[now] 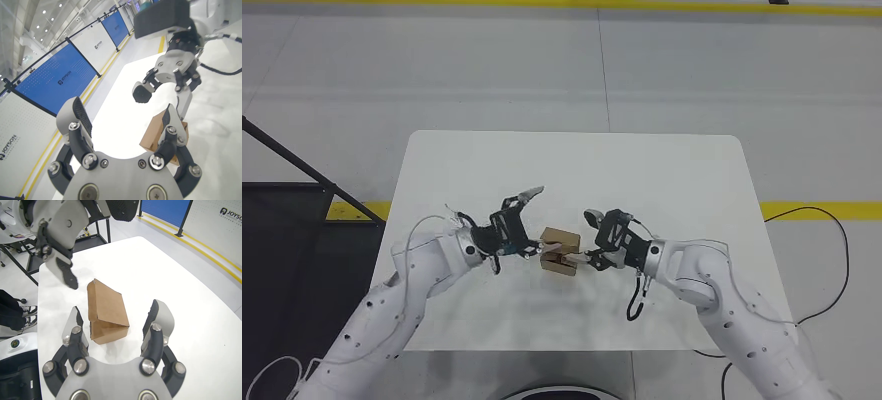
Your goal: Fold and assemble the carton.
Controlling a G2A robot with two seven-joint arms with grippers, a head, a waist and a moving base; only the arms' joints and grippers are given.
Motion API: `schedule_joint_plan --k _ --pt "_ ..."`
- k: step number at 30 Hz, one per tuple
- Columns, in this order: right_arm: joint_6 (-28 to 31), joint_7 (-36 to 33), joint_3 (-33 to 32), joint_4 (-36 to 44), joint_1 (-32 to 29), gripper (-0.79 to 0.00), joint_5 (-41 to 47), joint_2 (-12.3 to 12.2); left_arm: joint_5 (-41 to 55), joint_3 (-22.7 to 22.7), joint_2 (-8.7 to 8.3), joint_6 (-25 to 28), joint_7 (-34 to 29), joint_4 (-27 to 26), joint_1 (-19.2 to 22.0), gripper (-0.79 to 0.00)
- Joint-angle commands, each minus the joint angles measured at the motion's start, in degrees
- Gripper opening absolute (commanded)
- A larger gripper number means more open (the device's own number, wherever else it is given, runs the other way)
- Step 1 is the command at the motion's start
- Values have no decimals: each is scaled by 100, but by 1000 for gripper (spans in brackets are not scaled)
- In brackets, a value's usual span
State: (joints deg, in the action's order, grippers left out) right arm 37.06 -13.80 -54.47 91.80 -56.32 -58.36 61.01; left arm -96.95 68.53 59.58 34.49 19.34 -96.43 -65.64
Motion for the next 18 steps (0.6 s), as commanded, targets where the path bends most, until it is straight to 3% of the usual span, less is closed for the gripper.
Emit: schedule_joint_plan --k 1,4,5,6,7,12,18 --pt "32 -2 -9 -1 -2 -105 -7 2 125 62 4 -48 -37 154 34 0" --pt "73 -73 8 8 22 -139 -13 15 422 200 8 -123 -17 414 56 0" --pt "68 -91 15 7 34 -185 -22 21 544 243 11 -147 -4 509 55 0" --pt "60 -100 22 4 45 -305 -19 28 700 278 16 -149 -1 609 55 0" --pt "62 -114 30 -2 59 -360 -20 34 828 306 21 -150 -42 704 67 0" --pt "115 -211 86 -4 126 -431 -48 65 1067 220 64 -202 -296 963 170 0" --pt "111 -331 159 105 158 -419 -174 95 1093 35 111 -188 -309 1132 283 0"
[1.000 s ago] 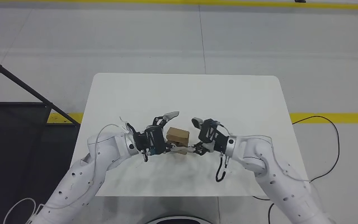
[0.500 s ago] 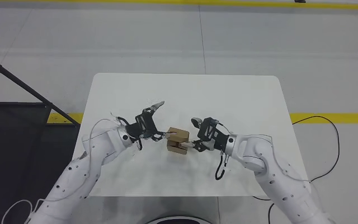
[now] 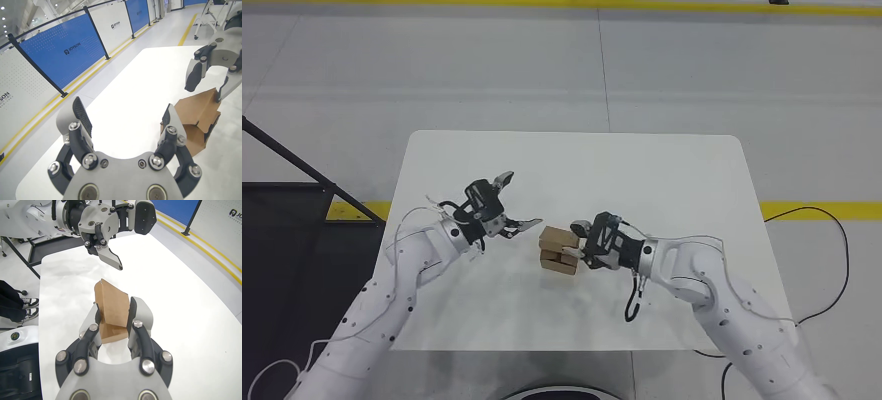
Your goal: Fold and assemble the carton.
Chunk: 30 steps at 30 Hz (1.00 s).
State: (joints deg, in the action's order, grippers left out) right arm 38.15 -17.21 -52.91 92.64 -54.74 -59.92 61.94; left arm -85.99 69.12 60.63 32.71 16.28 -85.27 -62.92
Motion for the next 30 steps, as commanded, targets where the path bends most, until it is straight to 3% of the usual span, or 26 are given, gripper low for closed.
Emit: schedule_joint_plan --k 1,9,15,30 --pt "20 17 11 44 -4 -416 -59 5 -4 -49 12 -6 2 28 25 0" --pt "40 -49 7 148 -62 -416 -200 15 -123 -190 29 235 43 108 109 0" --pt "94 -131 19 177 -84 -468 -268 24 -233 -249 33 341 36 139 151 0" --pt "58 -197 42 337 -165 -422 -744 42 -311 -325 45 461 4 165 210 0"
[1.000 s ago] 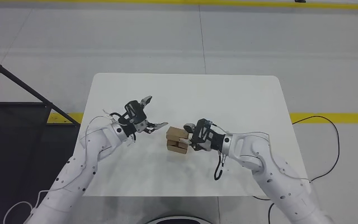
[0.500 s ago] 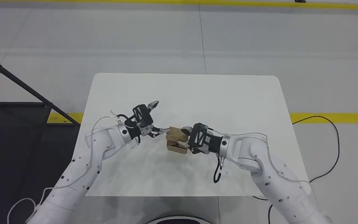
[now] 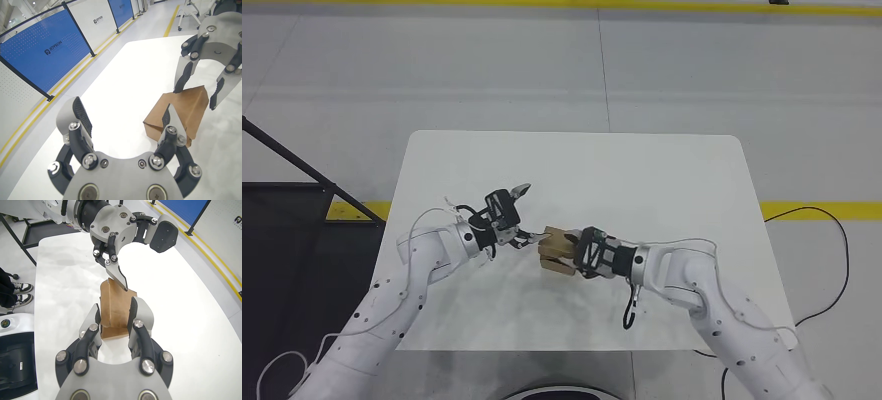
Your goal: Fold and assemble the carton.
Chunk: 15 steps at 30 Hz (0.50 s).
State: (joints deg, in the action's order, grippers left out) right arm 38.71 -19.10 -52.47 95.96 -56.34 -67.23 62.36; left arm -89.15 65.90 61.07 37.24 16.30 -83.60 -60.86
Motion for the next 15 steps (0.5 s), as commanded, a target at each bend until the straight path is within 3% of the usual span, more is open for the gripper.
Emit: schedule_joint_plan --k 1,9,15 --pt "2 -22 -4 19 -9 -422 -40 0 11 -7 2 17 -5 3 6 0" --pt "-34 -165 19 34 -32 -459 -156 17 -2 -29 6 68 -2 6 27 0" --pt "-68 -101 10 118 -45 -397 -263 30 -47 -22 2 86 8 9 29 0"
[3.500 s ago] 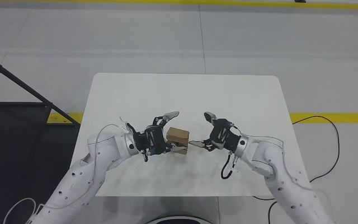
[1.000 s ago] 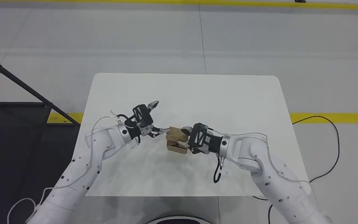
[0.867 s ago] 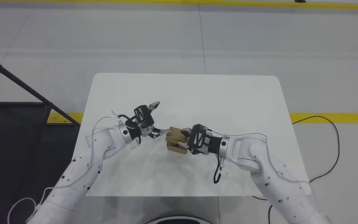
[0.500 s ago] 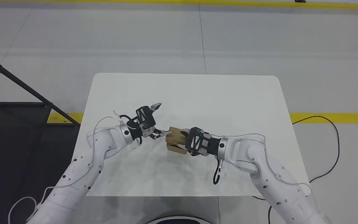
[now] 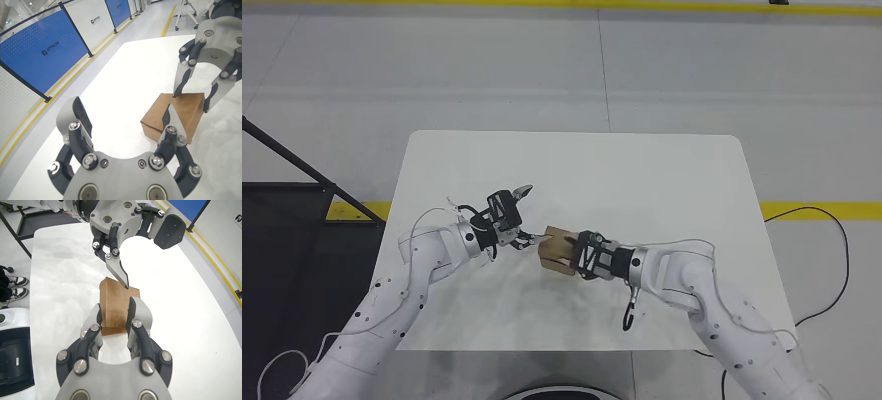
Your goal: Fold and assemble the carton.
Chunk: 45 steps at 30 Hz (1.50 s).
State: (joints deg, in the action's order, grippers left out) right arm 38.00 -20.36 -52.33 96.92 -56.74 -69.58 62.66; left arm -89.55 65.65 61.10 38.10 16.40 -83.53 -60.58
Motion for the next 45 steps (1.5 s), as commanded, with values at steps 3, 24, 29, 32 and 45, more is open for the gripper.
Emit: schedule_joint_plan --k 3,24,29,32,45 --pt "-23 110 -25 97 -48 -228 -183 -4 -19 -9 0 10 2 19 3 0" --pt "-72 -378 81 85 9 -416 -264 69 -133 -69 4 65 141 107 48 0" --pt "-81 -414 84 71 14 -443 -269 84 -146 -69 1 100 165 113 51 0" --pt "-101 -416 83 70 12 -453 -305 91 -168 -71 -1 109 167 115 51 0" --pt "-106 -460 70 75 -31 -483 -387 112 -356 -142 -14 222 226 137 49 0"
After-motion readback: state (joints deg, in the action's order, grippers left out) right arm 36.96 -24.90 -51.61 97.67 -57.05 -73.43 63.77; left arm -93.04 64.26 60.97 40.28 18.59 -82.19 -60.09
